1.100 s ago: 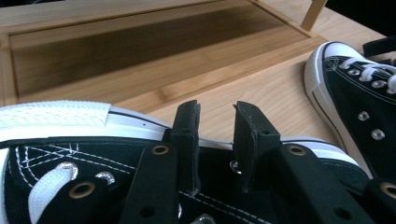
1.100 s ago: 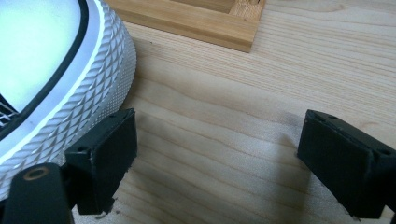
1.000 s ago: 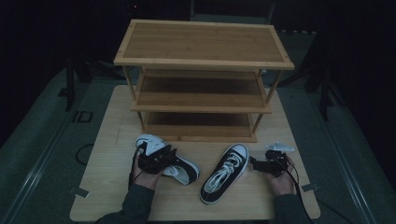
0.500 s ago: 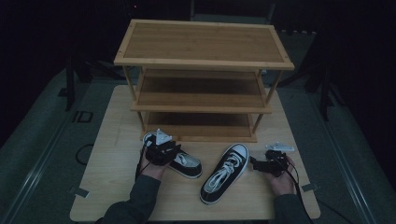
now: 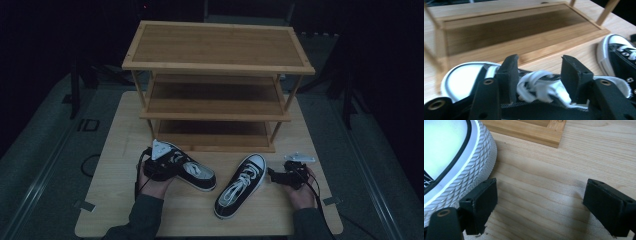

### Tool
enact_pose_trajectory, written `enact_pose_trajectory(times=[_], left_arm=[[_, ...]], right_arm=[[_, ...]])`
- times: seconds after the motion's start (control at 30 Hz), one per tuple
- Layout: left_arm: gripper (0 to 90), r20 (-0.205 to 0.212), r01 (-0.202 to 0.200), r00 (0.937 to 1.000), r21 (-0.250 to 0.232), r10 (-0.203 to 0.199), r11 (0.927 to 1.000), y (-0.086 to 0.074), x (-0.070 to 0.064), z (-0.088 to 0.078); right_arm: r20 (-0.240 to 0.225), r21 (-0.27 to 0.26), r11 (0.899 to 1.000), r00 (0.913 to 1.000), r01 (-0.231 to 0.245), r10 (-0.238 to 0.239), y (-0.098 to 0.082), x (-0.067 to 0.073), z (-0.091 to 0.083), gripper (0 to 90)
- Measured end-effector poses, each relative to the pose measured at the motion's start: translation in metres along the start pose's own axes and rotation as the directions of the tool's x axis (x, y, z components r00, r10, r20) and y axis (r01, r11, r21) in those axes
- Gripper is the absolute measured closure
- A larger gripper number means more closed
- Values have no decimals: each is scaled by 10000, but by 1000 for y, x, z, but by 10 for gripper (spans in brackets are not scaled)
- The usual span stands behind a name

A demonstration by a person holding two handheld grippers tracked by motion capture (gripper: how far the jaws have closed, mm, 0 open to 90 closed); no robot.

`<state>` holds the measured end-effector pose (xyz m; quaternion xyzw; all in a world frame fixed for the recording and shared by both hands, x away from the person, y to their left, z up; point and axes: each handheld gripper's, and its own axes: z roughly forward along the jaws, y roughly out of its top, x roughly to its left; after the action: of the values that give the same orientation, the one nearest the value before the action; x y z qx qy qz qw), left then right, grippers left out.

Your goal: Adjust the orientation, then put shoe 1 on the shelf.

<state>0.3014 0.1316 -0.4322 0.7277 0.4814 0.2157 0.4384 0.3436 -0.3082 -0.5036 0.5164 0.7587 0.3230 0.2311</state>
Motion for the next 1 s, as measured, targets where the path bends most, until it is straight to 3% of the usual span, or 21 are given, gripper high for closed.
enact_pose_trajectory(times=[0.2,0.33,0.73,0.83,1.0], left_arm=[[357,-491,422,9979,53,-419,9991,-13,3,-4],[304,-510,653,9966,94,-648,9978,-18,0,-1],[263,-574,531,9970,125,-523,9985,-22,-19,12],[280,-778,604,9953,374,-574,9975,-26,-18,14],[427,-385,1206,9923,700,-1181,9902,-37,-15,12]], right_arm=[[-12,1,10000,10000,9,-9,0,0,0,116],[-12,1,10000,10000,8,-8,0,0,0,116],[-12,1,10000,10000,9,-9,0,0,0,117],[-14,-1,10000,10000,10,-10,0,0,0,116],[-13,0,10000,10000,9,-9,0,0,0,117]])
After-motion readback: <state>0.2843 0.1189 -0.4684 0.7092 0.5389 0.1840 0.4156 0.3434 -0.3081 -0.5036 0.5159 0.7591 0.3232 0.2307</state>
